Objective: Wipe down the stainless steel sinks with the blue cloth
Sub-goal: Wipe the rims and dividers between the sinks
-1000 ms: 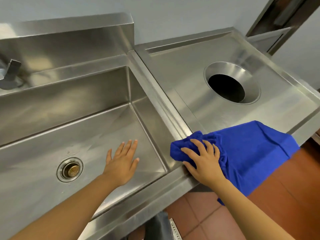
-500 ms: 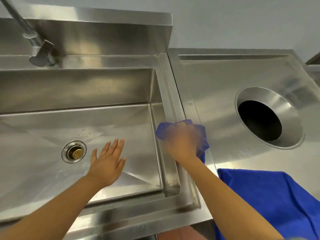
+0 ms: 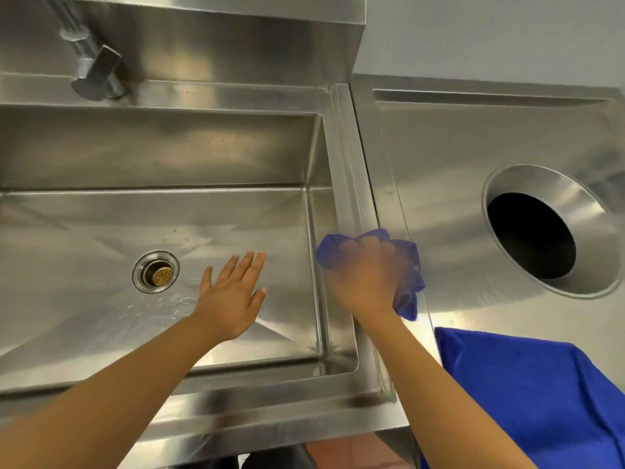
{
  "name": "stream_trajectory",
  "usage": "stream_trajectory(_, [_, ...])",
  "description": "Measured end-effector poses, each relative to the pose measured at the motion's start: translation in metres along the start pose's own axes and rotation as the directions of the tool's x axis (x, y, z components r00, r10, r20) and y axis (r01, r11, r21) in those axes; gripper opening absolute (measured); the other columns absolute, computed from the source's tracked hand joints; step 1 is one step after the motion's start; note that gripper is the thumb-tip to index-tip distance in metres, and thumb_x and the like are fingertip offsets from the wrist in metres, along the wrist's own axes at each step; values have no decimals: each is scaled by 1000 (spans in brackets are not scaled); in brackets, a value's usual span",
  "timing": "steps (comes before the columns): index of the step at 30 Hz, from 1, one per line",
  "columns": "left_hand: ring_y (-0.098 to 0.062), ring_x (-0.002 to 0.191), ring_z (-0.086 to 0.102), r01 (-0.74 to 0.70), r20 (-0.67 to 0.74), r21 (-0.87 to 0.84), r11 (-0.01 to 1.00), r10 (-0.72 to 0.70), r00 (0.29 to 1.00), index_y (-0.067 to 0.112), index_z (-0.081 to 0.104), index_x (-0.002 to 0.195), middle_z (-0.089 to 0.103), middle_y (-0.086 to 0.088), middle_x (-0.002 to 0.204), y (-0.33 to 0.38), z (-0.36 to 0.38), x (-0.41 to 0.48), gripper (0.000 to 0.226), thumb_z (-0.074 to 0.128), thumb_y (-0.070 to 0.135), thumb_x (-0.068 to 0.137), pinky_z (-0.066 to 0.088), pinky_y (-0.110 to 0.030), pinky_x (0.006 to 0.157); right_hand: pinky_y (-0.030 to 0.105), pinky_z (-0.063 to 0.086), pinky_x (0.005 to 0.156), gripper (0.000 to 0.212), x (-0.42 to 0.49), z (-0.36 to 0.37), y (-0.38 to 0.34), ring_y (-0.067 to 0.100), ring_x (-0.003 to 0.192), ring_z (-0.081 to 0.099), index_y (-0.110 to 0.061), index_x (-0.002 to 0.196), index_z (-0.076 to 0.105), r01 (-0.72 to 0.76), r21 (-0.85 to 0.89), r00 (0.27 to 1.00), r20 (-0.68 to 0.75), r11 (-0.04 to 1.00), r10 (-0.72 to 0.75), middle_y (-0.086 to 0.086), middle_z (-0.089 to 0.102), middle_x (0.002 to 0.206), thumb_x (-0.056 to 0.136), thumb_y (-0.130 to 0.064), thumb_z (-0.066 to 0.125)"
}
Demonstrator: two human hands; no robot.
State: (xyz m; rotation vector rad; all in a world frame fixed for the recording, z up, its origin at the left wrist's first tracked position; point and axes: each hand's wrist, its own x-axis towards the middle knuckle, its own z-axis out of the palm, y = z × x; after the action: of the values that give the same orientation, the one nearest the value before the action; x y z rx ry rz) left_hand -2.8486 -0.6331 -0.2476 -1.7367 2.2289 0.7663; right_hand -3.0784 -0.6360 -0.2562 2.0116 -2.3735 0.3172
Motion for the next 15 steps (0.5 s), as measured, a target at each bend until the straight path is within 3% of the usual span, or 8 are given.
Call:
stream_trajectory(8, [-18, 148, -9, -43, 36, 10, 999, 42, 998, 26, -20, 150, -11, 6, 161, 10, 11, 2, 63, 19, 43, 103, -5, -50, 116, 50, 37, 83, 38, -125, -11, 28, 32, 105, 46, -26, 93, 67, 15, 7, 997, -72, 1000, -14, 1, 60, 102, 69, -49, 51])
stream_trajectory(15, [-18, 148, -8, -61, 8, 25, 998, 61, 998, 27, -19, 150, -10, 6, 161, 6, 8, -7, 63, 21, 42, 103, -4, -50, 116, 49, 39, 79, 40, -45, -4, 10, 34, 92, 52, -26, 93, 65, -64, -23, 997, -37, 998, 64, 4, 58, 97, 72, -54, 46])
